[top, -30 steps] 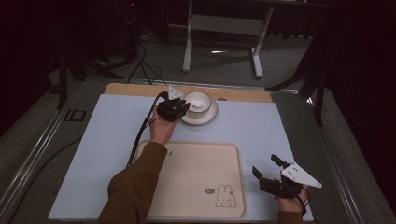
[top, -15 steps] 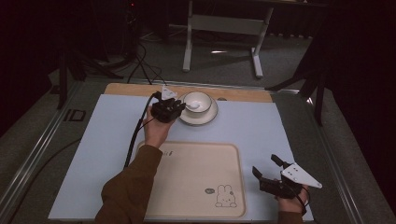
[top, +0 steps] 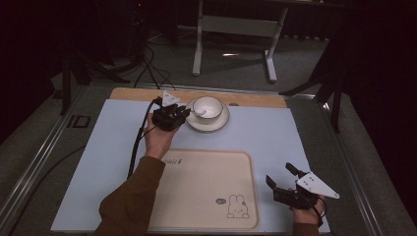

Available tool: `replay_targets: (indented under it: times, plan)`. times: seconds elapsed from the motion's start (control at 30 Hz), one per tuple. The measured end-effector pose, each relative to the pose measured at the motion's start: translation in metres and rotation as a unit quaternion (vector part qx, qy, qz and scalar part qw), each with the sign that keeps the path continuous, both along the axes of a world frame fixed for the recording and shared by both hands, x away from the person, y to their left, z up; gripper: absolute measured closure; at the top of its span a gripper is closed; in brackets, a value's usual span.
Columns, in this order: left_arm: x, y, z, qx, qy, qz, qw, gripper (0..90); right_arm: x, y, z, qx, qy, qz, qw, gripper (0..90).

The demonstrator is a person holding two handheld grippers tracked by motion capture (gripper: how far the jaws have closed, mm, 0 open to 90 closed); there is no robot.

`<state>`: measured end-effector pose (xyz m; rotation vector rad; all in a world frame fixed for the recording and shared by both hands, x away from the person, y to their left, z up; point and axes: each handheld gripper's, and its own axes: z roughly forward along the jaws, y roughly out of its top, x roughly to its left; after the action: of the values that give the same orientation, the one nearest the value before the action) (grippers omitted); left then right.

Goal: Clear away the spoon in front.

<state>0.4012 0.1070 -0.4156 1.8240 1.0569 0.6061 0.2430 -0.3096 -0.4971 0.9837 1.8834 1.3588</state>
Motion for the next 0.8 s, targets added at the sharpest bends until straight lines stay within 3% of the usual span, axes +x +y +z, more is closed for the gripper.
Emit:
replay_targets:
  times: [0.8]
  plan:
    - [-0.025, 0.027, 0.005, 0.012, -0.007, 0.023, 0.9996, 74.5, 0.000, 0.001, 0.000, -0.001, -0.001, 0.000, 1.0000, 13.9]
